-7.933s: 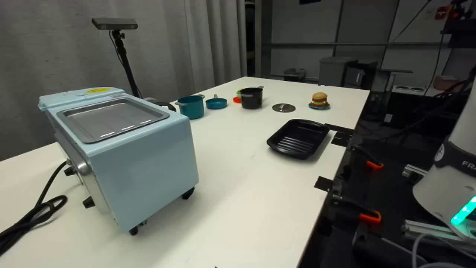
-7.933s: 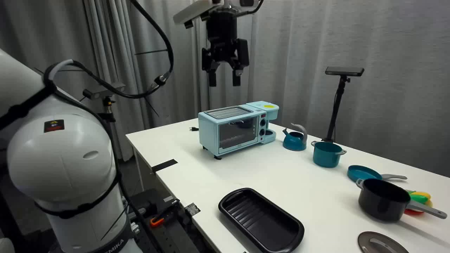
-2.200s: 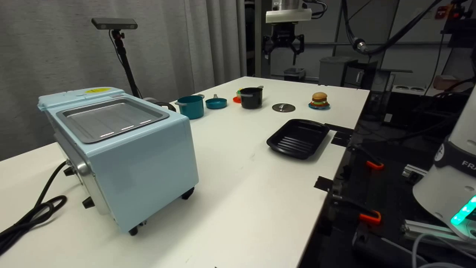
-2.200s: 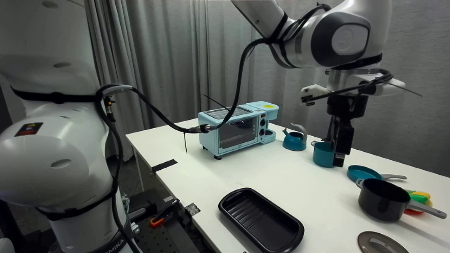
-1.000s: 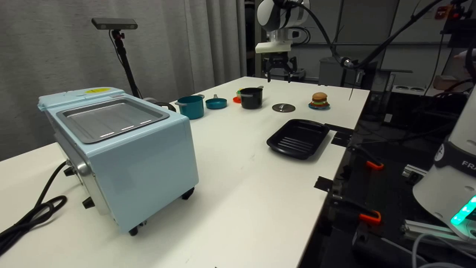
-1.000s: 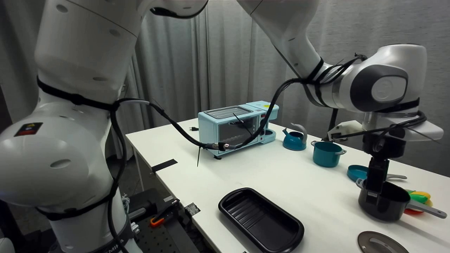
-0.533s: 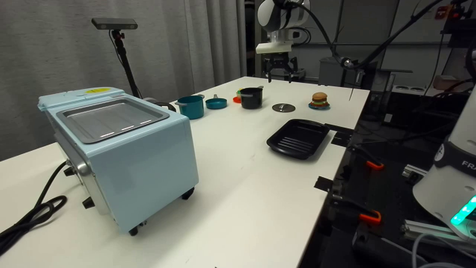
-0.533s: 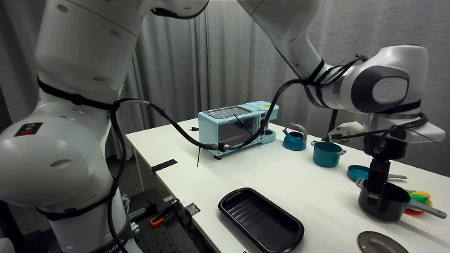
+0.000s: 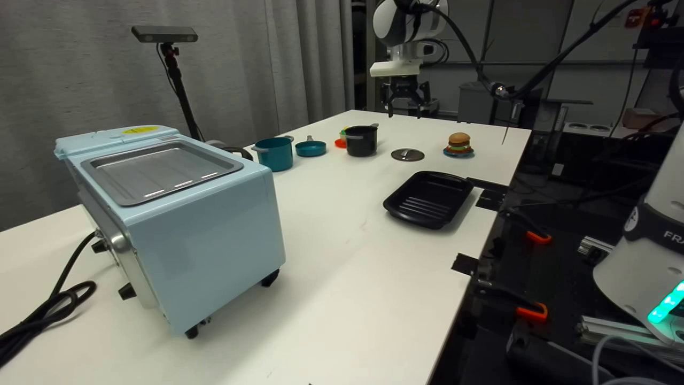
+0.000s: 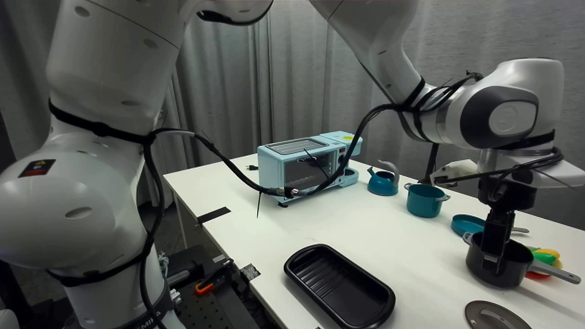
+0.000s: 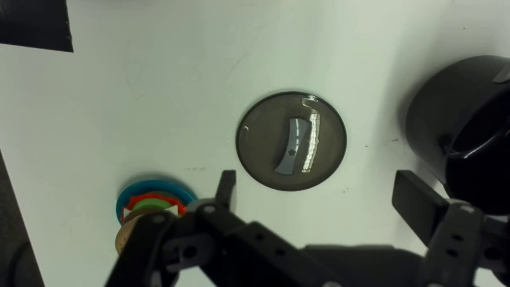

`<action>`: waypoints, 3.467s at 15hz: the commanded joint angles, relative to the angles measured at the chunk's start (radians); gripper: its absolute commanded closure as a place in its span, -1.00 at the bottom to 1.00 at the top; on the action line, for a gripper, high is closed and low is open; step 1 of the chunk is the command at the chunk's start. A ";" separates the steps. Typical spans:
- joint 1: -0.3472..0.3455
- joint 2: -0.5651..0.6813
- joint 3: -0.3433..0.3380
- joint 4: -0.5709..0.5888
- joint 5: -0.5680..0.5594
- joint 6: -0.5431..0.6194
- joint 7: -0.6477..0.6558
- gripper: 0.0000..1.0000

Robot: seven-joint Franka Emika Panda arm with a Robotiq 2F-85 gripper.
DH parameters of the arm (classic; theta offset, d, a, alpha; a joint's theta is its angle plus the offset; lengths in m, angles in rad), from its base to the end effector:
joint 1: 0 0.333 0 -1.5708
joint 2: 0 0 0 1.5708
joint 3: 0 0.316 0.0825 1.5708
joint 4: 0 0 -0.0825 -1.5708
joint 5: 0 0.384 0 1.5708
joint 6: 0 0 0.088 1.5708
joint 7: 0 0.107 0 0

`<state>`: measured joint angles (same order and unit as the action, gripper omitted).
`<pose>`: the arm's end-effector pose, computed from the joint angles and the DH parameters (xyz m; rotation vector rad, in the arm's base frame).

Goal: Put the lid on the black pot

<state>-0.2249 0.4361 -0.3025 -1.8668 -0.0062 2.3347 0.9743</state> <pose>0.5602 -0.3118 0.2966 2.2455 -2.0249 0.1186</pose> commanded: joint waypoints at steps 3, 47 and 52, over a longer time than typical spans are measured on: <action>0.009 0.014 -0.014 -0.001 0.019 0.101 0.042 -1.00; -0.081 0.273 0.024 0.147 0.193 0.122 -0.205 -1.00; -0.060 0.279 0.003 0.142 0.171 0.113 -0.177 -1.00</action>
<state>-0.2962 0.7108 -0.2859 -1.7298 0.1499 2.4513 0.8075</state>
